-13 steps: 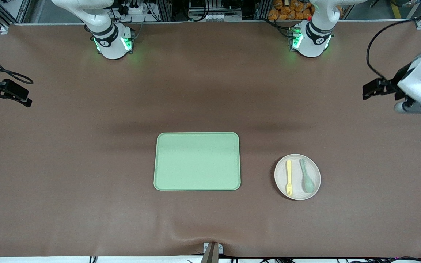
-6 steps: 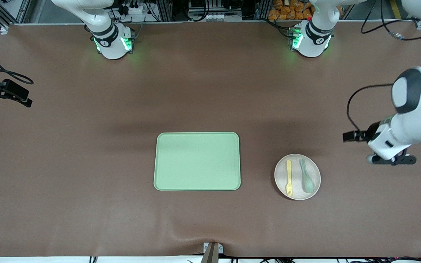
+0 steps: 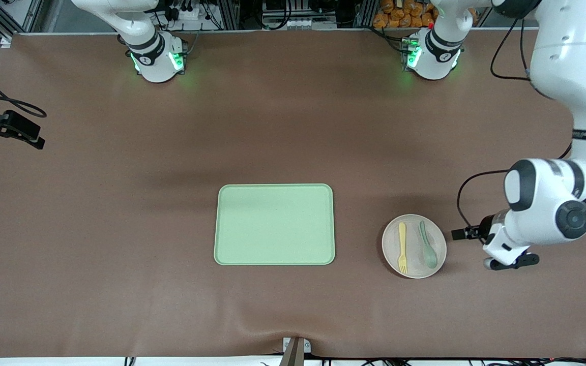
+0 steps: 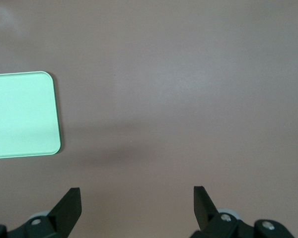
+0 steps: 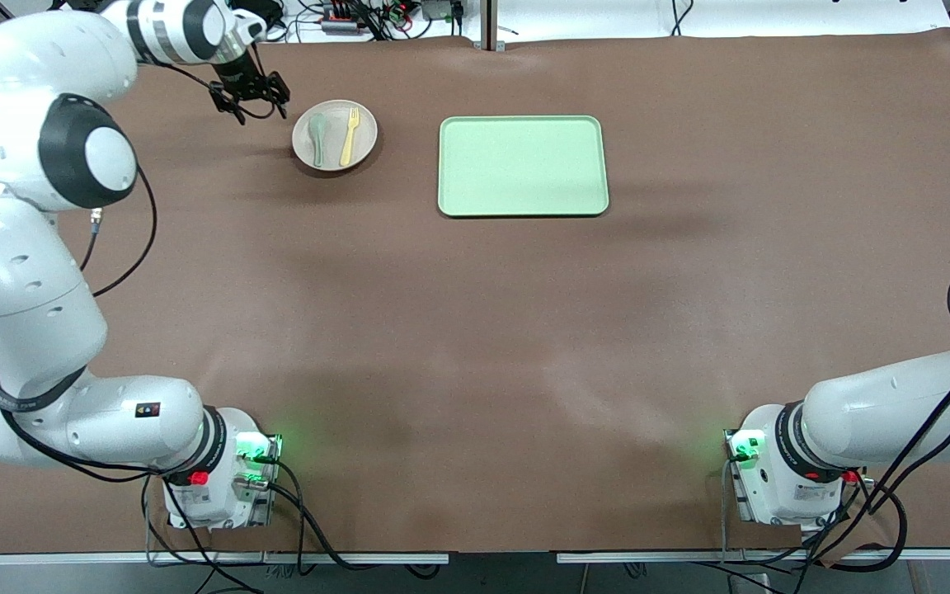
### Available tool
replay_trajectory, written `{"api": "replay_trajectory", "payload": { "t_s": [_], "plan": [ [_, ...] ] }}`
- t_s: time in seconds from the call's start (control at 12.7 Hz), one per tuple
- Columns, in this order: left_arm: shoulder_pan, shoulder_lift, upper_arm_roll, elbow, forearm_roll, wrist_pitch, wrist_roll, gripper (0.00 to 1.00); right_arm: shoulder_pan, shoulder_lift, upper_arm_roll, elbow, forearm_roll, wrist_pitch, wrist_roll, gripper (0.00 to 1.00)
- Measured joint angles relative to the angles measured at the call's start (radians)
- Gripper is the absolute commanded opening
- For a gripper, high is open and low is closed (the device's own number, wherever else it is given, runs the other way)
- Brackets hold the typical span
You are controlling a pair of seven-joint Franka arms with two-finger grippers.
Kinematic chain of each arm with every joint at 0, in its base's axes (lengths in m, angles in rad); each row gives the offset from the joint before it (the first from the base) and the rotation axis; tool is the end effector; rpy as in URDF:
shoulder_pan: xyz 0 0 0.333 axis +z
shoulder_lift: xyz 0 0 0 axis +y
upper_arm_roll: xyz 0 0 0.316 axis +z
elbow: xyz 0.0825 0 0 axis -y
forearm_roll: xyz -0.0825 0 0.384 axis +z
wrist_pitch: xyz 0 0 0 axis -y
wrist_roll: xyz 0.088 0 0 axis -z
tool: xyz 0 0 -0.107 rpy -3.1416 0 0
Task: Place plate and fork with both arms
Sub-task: 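Reach the left gripper down to the rim of the white plate, then close the left gripper on the white plate's rim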
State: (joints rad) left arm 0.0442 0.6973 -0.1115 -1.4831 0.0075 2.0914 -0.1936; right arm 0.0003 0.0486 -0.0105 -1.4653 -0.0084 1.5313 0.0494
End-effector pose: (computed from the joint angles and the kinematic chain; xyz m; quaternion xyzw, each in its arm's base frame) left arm 0.7058 -0.0343 0.2580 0.9959 0.0724 -0.0464 0.0273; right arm 0.5663 -0.0065 0.6434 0.9995 -0.0300 0.0088 0.0043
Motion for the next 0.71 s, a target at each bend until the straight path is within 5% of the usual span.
{"api": "replay_trajectory", "payload": {
  "t_s": [0.32, 0.71],
  "plan": [
    [-0.012, 0.103, -0.002, 0.020, 0.000, 0.146, -0.037, 1.00, 0.000, 0.000, 0.000, 0.000, 0.000, 0.000, 0.000, 1.00],
    [-0.046, 0.123, -0.003, 0.025, 0.007, 0.176, -0.036, 1.00, 0.000, 0.000, 0.000, 0.000, 0.000, 0.000, 0.000, 1.00]
  ]
}}
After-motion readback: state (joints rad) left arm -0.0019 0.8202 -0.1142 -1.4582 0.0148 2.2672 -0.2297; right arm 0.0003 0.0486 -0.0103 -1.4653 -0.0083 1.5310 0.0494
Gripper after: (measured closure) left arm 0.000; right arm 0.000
